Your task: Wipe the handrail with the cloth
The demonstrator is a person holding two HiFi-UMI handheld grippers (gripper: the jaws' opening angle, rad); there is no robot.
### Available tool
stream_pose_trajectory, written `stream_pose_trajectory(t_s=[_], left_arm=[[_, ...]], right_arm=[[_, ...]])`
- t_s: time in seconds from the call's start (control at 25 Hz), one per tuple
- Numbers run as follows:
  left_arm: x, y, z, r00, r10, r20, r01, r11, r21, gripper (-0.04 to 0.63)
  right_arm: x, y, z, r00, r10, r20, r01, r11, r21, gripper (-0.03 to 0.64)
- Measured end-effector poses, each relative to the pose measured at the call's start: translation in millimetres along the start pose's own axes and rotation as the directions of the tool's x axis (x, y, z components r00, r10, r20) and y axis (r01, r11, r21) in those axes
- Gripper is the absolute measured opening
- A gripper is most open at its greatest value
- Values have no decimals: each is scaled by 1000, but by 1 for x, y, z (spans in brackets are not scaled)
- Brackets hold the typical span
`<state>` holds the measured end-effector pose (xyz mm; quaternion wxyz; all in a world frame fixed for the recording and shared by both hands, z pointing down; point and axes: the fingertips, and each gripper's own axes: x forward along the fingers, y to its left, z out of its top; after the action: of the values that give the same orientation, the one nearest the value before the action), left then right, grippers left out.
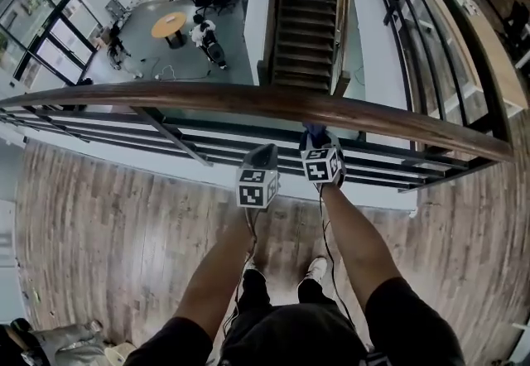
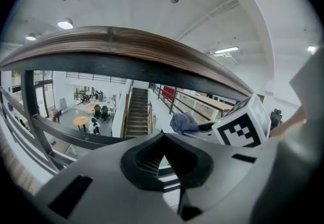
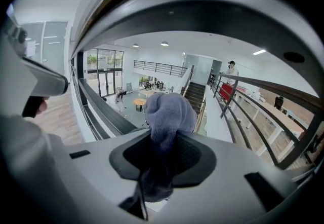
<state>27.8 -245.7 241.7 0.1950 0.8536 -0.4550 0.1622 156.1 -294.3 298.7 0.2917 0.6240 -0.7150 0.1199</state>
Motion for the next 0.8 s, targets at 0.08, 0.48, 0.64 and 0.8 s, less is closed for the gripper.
stream_pose_trajectory(t_s=[0.08,0.48,0.64,0.8], left_arm=[[12,-25,3,1000,-20,-4,20,1000,10,-2],[69,-141,1,994,-94,-46,98,992,80,-2],[92,-188,-3,989,-132,-61,138,986,95,-2],[115,-239,-8,983,-172,-70,179,978,112,-2]], right_arm=[[-7,-22,-10,1000,-11,-3,12,1000,22,103],[-43,-147,-68,999,-53,-5,53,993,103,103],[-61,-198,-93,997,-80,3,78,987,138,103],[-80,-255,-125,993,-117,-5,116,979,167,103]])
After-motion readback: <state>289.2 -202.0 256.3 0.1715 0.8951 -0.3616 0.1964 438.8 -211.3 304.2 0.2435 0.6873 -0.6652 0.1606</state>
